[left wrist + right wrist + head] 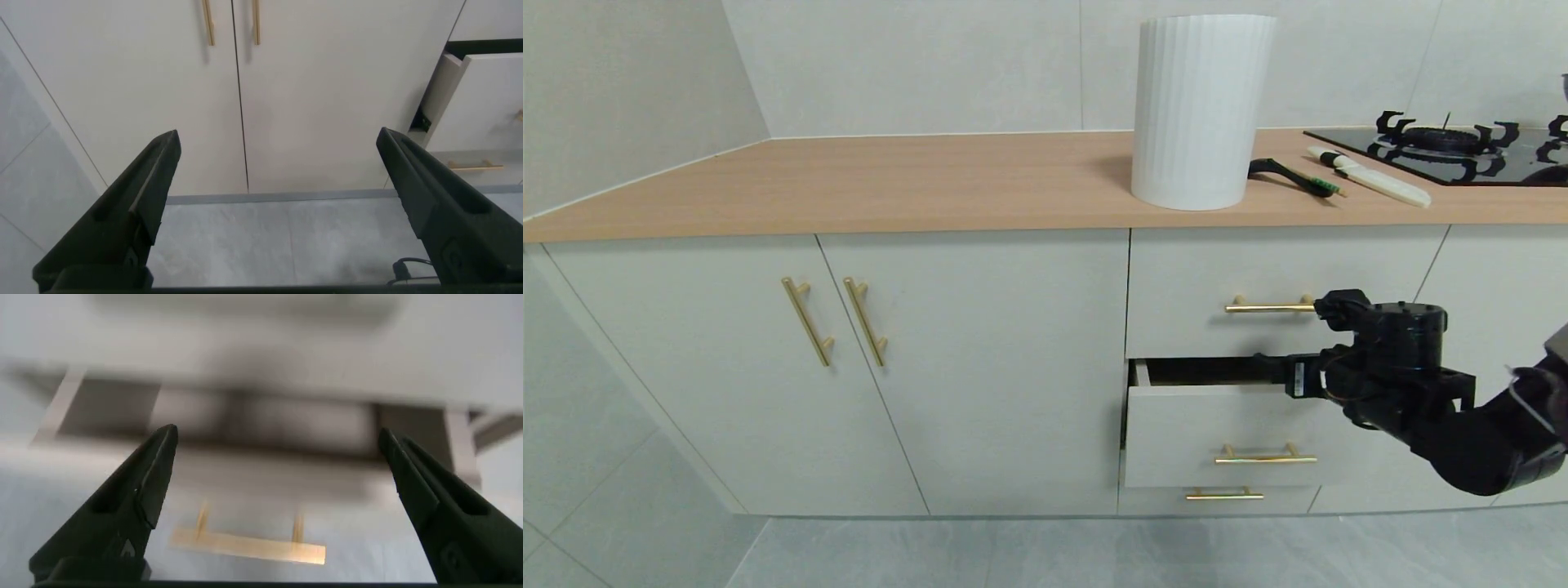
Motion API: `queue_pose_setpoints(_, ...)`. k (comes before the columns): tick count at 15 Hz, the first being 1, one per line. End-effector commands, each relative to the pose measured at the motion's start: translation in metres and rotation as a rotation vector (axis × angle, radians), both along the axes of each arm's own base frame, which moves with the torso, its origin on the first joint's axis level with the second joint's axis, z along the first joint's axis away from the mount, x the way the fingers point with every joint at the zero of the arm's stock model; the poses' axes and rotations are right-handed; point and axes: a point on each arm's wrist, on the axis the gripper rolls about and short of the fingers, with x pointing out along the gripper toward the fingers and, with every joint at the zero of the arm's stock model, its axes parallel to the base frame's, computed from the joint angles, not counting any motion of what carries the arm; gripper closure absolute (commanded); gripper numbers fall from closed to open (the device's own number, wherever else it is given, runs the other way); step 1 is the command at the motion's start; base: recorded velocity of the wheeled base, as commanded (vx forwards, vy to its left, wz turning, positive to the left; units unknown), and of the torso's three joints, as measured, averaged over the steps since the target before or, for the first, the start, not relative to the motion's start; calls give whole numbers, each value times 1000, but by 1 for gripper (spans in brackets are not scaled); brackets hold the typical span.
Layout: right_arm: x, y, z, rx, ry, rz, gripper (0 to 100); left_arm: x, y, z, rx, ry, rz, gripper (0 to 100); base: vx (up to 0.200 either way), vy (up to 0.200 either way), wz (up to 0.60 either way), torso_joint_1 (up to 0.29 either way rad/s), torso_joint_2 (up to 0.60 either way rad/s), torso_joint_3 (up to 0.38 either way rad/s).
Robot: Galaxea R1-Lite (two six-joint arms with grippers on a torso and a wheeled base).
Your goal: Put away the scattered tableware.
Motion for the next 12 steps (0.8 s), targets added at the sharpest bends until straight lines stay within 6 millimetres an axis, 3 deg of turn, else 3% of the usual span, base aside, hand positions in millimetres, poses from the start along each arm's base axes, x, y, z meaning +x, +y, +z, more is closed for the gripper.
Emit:
queue_pose_setpoints(1,14,4,-44,-21,38,-28,0,0,0,0,0,0,0,0,0,0,0,0,0,0)
queue_pose_setpoints(4,19,5,-54,-19,21,-28,0,0,0,0,0,0,0,0,0,0,0,0,0,0)
queue_pose_setpoints(12,16,5,-49,-19,21,-26,0,0,0,0,0,0,0,0,0,0,0,0,0,0)
